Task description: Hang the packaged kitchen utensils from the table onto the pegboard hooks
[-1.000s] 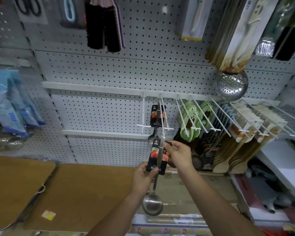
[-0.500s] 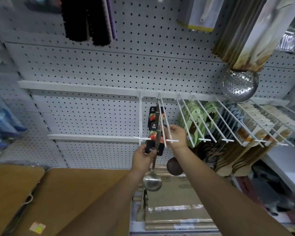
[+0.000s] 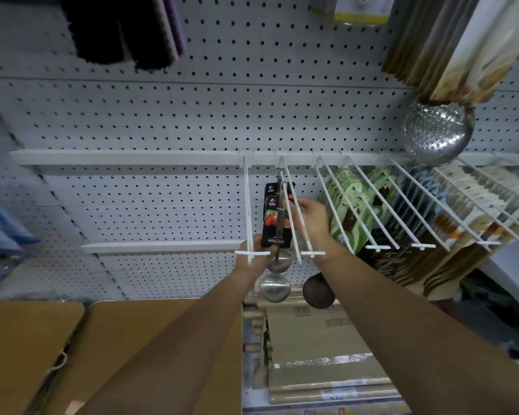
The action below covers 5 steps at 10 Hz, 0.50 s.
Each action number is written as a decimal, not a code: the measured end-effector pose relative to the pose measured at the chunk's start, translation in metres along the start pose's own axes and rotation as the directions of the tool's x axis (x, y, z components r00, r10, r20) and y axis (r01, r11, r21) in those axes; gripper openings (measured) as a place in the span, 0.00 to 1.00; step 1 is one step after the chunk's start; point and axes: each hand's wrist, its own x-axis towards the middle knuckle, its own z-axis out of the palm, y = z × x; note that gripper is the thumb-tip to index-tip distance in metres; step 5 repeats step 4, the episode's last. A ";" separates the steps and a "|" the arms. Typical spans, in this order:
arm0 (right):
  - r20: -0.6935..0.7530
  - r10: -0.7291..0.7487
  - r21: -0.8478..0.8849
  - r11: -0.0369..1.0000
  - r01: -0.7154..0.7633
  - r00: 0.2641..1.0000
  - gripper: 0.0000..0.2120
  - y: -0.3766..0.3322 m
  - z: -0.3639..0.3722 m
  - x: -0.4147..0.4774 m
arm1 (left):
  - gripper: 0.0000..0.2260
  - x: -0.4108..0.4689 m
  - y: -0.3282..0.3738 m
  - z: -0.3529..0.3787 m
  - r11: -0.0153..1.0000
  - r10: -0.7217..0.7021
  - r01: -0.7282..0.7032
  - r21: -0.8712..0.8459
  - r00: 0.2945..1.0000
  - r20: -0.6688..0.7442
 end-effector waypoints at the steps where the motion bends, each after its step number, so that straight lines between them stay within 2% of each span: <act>1: -0.016 -0.036 -0.092 0.995 0.035 0.999 0.07 0.001 -0.004 -0.004 | 0.12 -0.012 0.006 0.007 1.000 -0.020 0.020 0.014 1.000 -0.023; 2: -0.008 -0.048 -0.089 0.995 0.047 0.999 0.11 0.012 -0.015 -0.011 | 0.17 -0.028 0.000 0.006 0.992 -0.079 0.078 -0.097 0.997 -0.003; 3: 0.058 -0.024 -0.216 0.976 0.036 0.998 0.18 0.023 -0.027 -0.032 | 0.17 -0.051 -0.017 0.001 0.996 -0.032 0.031 0.085 0.999 0.011; 4: 0.135 0.035 -0.399 0.917 0.022 0.990 0.22 0.034 -0.045 -0.060 | 0.25 -0.080 -0.025 -0.006 0.912 0.001 -0.001 0.410 1.000 -0.001; 5: 0.135 0.035 -0.399 0.917 0.022 0.990 0.22 0.034 -0.045 -0.060 | 0.25 -0.080 -0.025 -0.006 0.912 0.001 -0.001 0.410 1.000 -0.001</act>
